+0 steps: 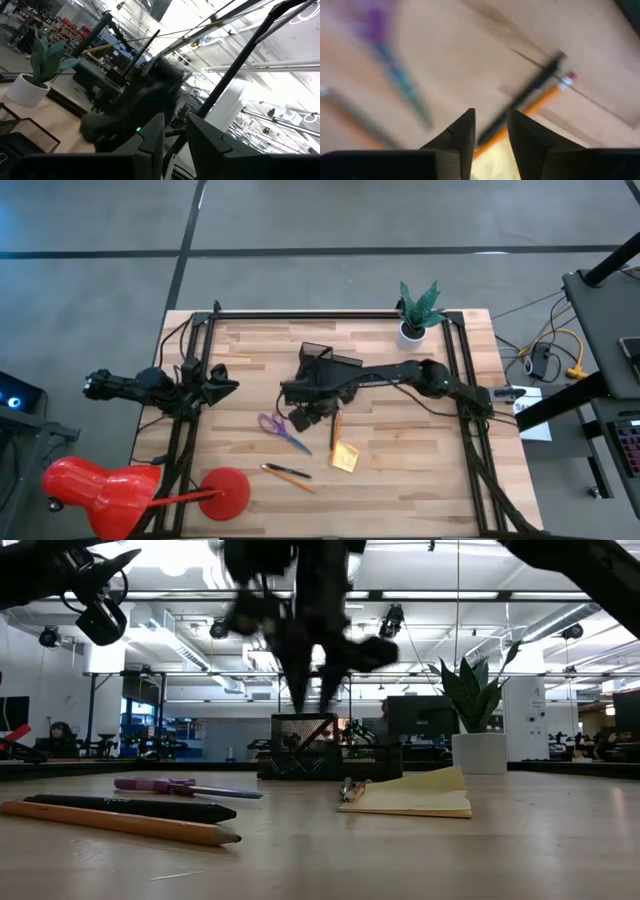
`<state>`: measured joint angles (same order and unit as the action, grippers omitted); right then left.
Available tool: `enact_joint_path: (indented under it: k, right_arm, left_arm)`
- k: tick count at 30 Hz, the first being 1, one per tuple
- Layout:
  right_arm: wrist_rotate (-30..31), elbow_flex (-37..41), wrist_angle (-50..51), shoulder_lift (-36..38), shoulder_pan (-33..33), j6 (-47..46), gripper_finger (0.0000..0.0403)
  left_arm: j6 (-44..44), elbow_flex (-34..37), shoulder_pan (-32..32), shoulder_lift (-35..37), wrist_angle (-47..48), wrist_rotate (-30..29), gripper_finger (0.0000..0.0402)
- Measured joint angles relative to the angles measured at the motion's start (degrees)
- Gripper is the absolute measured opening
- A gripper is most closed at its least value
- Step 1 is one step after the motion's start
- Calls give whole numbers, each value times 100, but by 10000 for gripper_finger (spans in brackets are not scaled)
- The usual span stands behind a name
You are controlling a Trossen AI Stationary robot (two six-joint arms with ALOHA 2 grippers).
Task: Pick and place office supplies into organizer
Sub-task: Put the top black pen into the desk organizer
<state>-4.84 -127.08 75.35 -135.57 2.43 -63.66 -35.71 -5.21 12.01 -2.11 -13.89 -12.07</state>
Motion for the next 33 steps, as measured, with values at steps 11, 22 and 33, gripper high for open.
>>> enact_joint_path:
  k: [11, 22, 33]
  right_arm:
    - [808, 275, 183, -236, 307, -1356, 159]
    - [951, 1162, -459, -238, 97, -1736, 152]
    - [834, 1389, -840, -203, 37, -1346, 113]
  left_arm:
    - [7, 0, -1, 4, -9, -5, 66]
    - [12, 0, -1, -5, 2, -5, 66]
    - [12, 0, -1, 2, 38, -15, 66]
